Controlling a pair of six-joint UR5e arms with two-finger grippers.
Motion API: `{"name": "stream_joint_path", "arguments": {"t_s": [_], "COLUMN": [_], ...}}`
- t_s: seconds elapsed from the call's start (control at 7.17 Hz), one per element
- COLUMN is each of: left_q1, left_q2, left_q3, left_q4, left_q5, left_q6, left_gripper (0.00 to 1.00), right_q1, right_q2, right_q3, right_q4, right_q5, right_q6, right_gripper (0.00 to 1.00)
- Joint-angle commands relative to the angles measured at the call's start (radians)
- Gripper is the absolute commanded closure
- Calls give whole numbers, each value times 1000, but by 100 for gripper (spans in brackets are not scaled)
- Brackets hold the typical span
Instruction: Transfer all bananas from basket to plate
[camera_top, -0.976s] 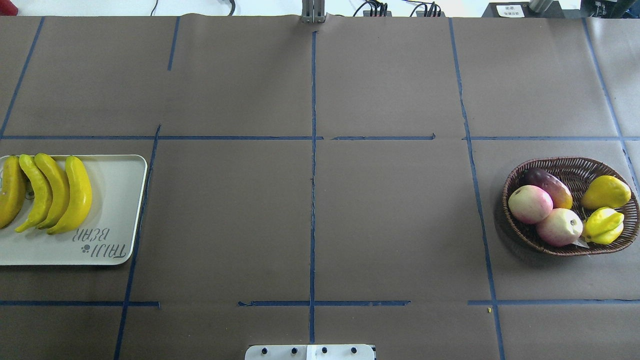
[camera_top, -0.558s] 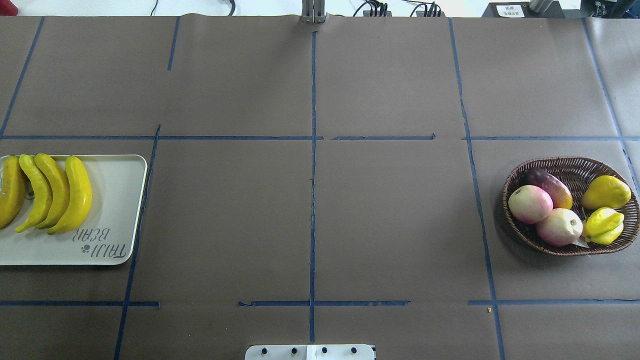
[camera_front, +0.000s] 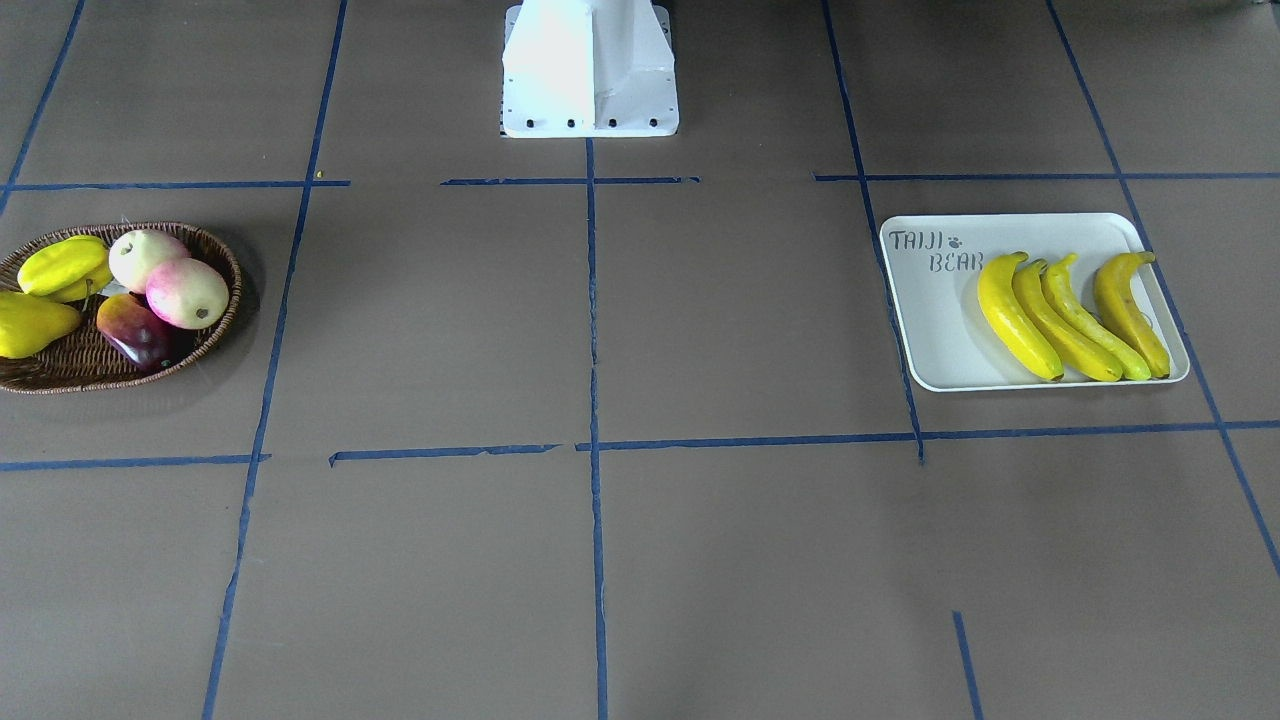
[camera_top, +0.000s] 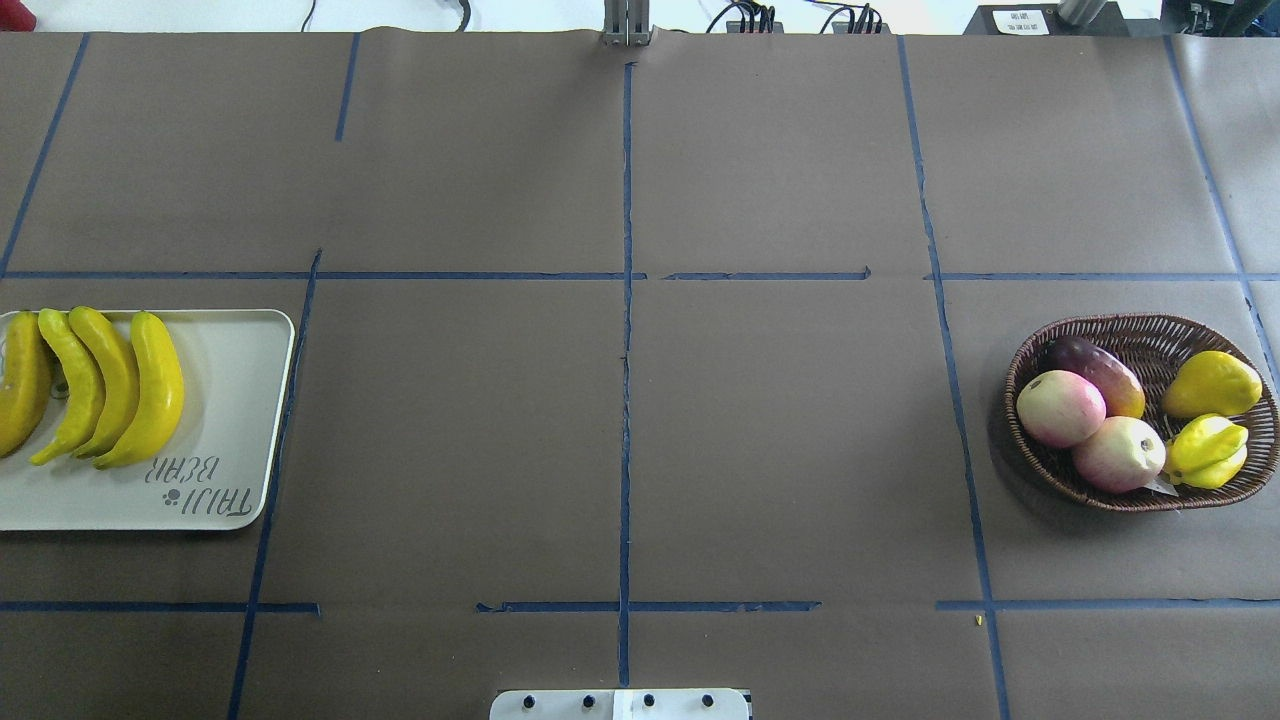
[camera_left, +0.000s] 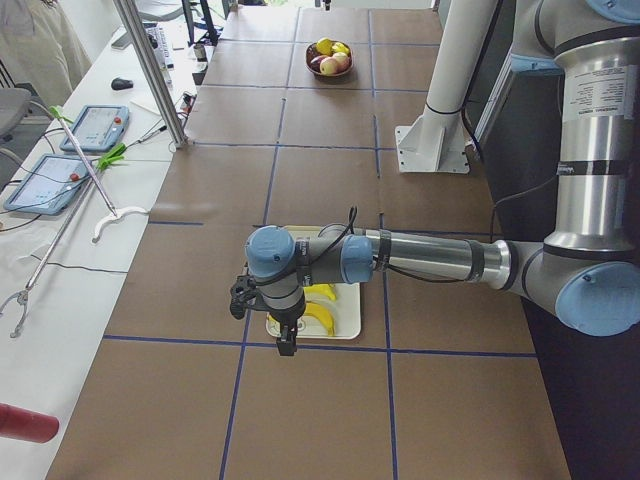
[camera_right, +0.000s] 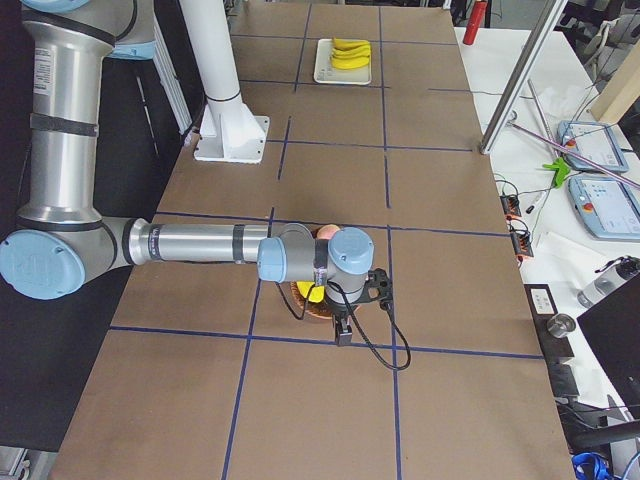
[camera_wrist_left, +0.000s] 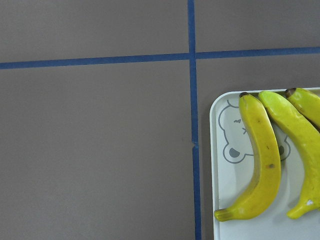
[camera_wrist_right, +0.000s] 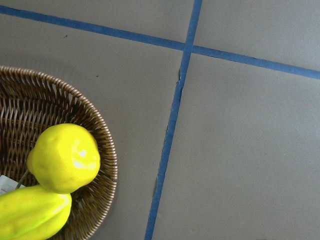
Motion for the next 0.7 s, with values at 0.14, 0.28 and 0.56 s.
{"name": "stream_joint_path", "arguments": {"t_s": [0.14, 0.28, 0.56], "left_q1": [2, 2, 2], "left_q2": [17, 19, 19], "left_q3": [-7, -8, -7], "left_q4": [-1, 1, 1], "left_q5": [2, 2, 2], "left_q6": [-2, -2, -2], "left_gripper": [0, 0, 0], "right_q1": [-2, -2, -2], "right_q2": [0, -1, -1], "right_q3": [-6, -6, -9], "right_q4": [0, 0, 2], "right_q5": [0, 2, 2], "right_q6": [-2, -2, -4], "right_gripper": [0, 0, 0]}}
